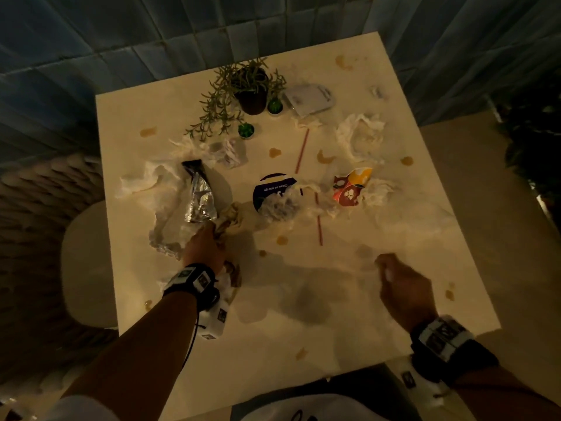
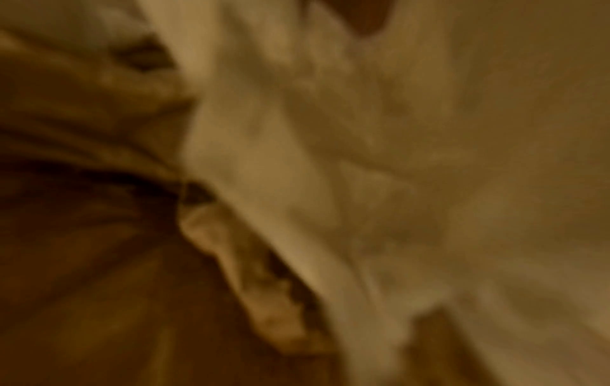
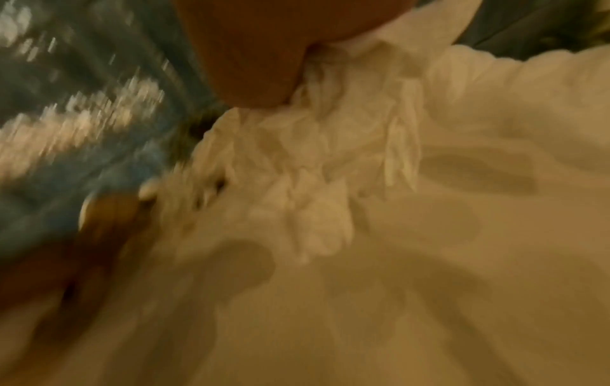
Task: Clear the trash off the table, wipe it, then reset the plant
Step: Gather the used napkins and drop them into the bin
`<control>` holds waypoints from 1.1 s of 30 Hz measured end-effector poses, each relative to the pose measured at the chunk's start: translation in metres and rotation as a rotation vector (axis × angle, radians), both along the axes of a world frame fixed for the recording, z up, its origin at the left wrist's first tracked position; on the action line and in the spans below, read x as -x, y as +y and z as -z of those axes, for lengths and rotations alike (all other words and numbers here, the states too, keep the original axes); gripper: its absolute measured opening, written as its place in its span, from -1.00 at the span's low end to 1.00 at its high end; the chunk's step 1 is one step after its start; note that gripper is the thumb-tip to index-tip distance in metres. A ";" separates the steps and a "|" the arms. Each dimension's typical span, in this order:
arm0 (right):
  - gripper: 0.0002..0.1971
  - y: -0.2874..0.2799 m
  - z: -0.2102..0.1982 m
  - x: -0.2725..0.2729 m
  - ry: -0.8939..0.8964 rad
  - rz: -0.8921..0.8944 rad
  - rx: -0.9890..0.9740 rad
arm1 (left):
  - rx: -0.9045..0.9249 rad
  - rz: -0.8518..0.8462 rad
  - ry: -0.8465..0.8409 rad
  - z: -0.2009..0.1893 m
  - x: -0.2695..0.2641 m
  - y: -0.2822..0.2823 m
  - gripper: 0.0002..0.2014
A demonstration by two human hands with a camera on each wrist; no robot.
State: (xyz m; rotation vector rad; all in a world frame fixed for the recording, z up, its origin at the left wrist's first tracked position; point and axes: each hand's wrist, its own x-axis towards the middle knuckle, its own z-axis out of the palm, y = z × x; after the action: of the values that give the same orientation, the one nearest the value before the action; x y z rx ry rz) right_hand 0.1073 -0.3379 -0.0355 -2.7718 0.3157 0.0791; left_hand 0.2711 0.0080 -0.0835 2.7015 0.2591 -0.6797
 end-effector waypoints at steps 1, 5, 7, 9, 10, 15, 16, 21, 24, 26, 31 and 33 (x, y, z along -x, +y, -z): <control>-0.80 -0.007 -0.010 -0.008 -0.050 0.131 -0.053 | 0.013 -0.010 -0.003 -0.001 0.000 0.002 -0.66; -0.55 -0.035 -0.039 -0.047 -0.163 0.614 -0.293 | 0.030 -0.079 -0.018 -0.023 -0.001 0.007 -0.63; -0.22 -0.044 -0.040 -0.065 -0.045 0.751 -0.320 | 0.007 -0.085 -0.054 -0.043 -0.005 0.007 -0.49; 0.04 -0.050 -0.028 -0.079 0.158 0.772 -0.274 | 0.022 -0.073 -0.089 -0.068 -0.012 0.005 -0.34; 0.12 -0.053 -0.020 -0.083 0.263 0.762 -0.243 | 0.037 -0.059 -0.097 -0.080 -0.016 0.003 -0.27; 0.02 -0.060 0.022 -0.091 0.543 0.748 -0.149 | -0.026 0.231 -0.093 -0.123 -0.036 -0.028 -0.01; -0.10 -0.061 0.026 -0.090 0.518 0.753 -0.154 | -0.052 0.284 -0.075 -0.127 -0.040 -0.039 -0.02; -0.52 -0.065 0.025 -0.086 0.374 0.812 -0.154 | -0.330 0.766 -0.047 -0.116 -0.058 -0.096 -0.30; -0.59 -0.071 0.005 -0.092 0.219 0.795 -0.070 | -0.514 0.986 -0.018 -0.099 -0.069 -0.117 -0.36; -0.52 -0.071 -0.011 -0.101 0.135 0.706 -0.048 | -0.656 1.063 0.063 -0.091 -0.078 -0.123 -0.41; -0.20 -0.048 -0.035 -0.135 0.346 0.374 0.079 | -0.586 1.038 0.048 -0.084 -0.085 -0.127 -0.55; -0.15 -0.036 -0.026 -0.145 0.474 0.307 0.093 | -0.425 1.009 -0.004 -0.083 -0.080 -0.129 -0.52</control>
State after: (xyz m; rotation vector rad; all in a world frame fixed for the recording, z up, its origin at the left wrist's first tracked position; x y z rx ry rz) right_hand 0.2527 -0.3743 -0.0096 -2.7270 0.8782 0.6616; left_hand 0.3514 -0.1207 -0.0008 3.1274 -1.1604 -0.9346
